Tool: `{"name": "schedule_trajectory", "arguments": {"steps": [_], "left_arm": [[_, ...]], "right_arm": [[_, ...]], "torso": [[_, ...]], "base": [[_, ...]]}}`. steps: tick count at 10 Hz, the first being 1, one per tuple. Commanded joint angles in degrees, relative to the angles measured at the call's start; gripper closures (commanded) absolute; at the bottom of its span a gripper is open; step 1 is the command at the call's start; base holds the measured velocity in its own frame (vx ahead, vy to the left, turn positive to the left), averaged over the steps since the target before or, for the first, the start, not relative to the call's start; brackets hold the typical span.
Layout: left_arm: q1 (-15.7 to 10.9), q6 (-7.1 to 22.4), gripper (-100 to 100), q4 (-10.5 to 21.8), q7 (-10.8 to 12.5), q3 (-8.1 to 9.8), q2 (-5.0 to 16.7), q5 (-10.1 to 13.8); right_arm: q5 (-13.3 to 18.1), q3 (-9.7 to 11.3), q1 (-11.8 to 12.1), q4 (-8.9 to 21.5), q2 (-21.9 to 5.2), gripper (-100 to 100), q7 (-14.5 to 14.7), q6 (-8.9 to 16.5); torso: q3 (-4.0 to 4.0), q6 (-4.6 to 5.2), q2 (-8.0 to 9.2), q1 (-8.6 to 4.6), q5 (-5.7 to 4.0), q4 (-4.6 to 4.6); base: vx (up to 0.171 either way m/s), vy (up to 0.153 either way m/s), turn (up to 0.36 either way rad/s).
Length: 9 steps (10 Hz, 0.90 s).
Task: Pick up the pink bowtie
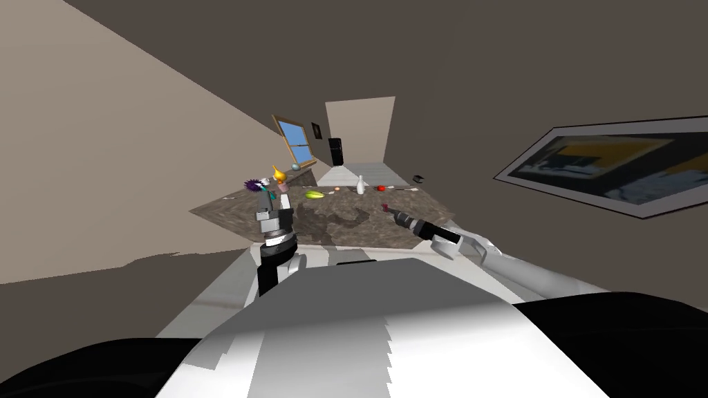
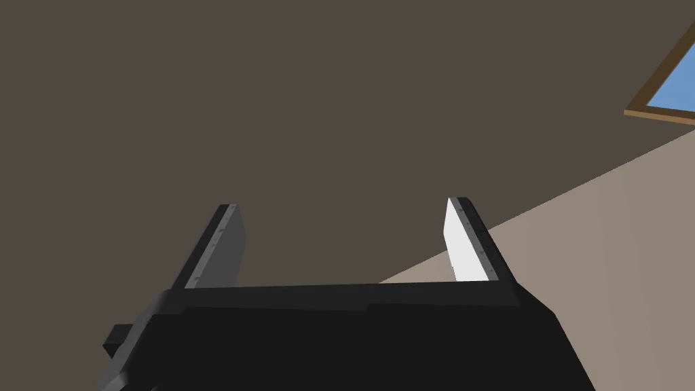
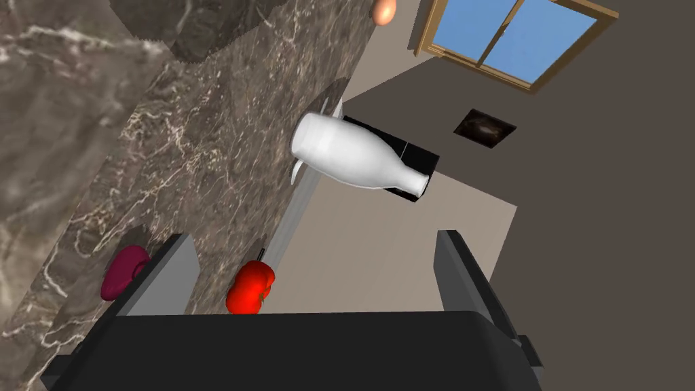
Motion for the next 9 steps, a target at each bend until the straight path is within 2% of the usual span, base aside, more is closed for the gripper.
{"name": "schedule_trajectory", "arguments": {"steps": [1,2,3,4,6,7,8,9], "left_arm": [[0.00,0.00,0,0.00,0.00,0.00,0.00,0.00],[0.01,0.00,0,0.00,0.00,0.00,0.00,0.00],[0.00,0.00,0,0.00,0.00,0.00,0.00,0.00],[0.01,0.00,0,0.00,0.00,0.00,0.00,0.00],[0.01,0.00,0,0.00,0.00,0.01,0.00,0.00],[0.01,0.00,0,0.00,0.00,0.01,0.00,0.00],[0.00,0.00,0,0.00,0.00,0.00,0.00,0.00],[0.01,0.00,0,0.00,0.00,0.00,0.00,0.00]], "right_arm": [[-0.44,0.69,0.26,0.43,-2.22,-100,0.35,0.88],[-1.87,1.64,0.34,1.05,-4.46,-100,0.48,2.48],[-1.87,1.64,0.34,1.05,-5.59,-100,0.48,2.48],[-3.27,2.56,0.47,1.64,-7.35,-100,0.66,4.10],[-3.27,2.56,0.47,1.64,-8.83,-100,0.66,4.10],[-4.65,3.45,0.67,2.21,-11.07,-100,0.87,5.72],[-4.65,3.45,0.67,2.21,-11.91,-100,0.87,5.72],[-5.99,4.31,0.93,2.75,-14.15,-100,1.12,7.34]], "torso": [[0.00,0.00,0.00,0.00,0.00,0.00],[0.00,0.05,0.01,-0.01,-0.01,0.00],[-0.01,0.03,-0.01,-0.02,-0.01,0.00],[-0.01,0.04,-0.02,0.00,-0.01,0.00],[-0.03,0.06,-0.04,-0.01,-0.01,-0.01],[0.00,0.07,0.00,0.03,-0.01,0.00],[-0.02,0.01,-0.04,0.02,0.00,-0.01],[-0.02,0.04,-0.04,0.01,-0.01,-0.01]], "base": [[0.006,-0.021,0.086],[0.013,-0.023,0.121],[0.012,-0.018,0.110],[0.019,-0.017,0.232],[0.011,-0.017,0.028],[0.017,-0.013,0.177],[0.014,-0.020,0.138],[0.027,-0.019,0.217]]}}
